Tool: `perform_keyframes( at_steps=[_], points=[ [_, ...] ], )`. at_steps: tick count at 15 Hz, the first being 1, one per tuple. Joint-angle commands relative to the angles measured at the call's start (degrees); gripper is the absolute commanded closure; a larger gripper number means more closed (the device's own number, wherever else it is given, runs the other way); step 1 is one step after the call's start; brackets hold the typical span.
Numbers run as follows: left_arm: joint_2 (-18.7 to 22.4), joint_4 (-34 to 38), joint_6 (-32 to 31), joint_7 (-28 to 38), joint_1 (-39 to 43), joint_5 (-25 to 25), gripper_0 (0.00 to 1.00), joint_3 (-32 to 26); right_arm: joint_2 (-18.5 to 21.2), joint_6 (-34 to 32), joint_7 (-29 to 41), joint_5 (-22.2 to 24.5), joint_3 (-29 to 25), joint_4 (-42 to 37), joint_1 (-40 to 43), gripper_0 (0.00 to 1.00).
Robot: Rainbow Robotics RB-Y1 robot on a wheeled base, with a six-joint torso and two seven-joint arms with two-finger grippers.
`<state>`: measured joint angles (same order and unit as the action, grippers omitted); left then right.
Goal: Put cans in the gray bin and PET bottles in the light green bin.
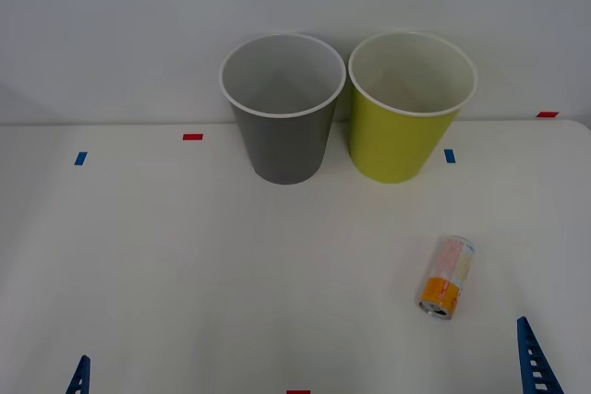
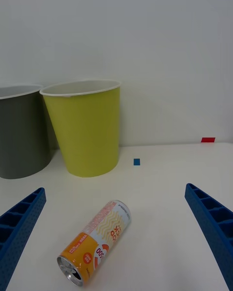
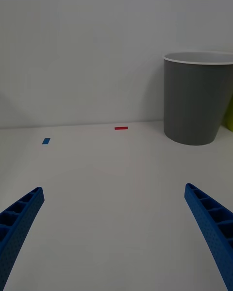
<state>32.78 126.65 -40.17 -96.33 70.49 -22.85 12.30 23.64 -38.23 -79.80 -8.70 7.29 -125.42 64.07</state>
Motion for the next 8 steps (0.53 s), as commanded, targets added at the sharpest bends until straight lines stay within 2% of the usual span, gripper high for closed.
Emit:
perform_keyframes(
  at_steps=[1, 5, 6, 8],
  points=[
    [0.0, 0.0, 0.0, 0.0, 0.0, 0.0, 0.0, 0.0, 0.0, 0.0, 0.0, 0.0, 0.0, 0.0, 0.0, 0.0],
    [0.0, 0.0, 0.0, 0.0, 0.0, 0.0, 0.0, 0.0, 0.0, 0.0, 0.0, 0.0, 0.0, 0.0, 0.0, 0.0],
    [0.0, 0.0, 0.0, 0.0, 0.0, 0.0, 0.0, 0.0, -0.8, 1.0, 0.0, 0.1, 0.8, 2.3, -0.7, 0.0],
    [0.0, 0.0, 0.0, 0.0, 0.0, 0.0, 0.0, 0.0, -0.8, -0.6, -0.1, -0.4, 1.2, 1.5, 0.4, 0.0]
  ],
)
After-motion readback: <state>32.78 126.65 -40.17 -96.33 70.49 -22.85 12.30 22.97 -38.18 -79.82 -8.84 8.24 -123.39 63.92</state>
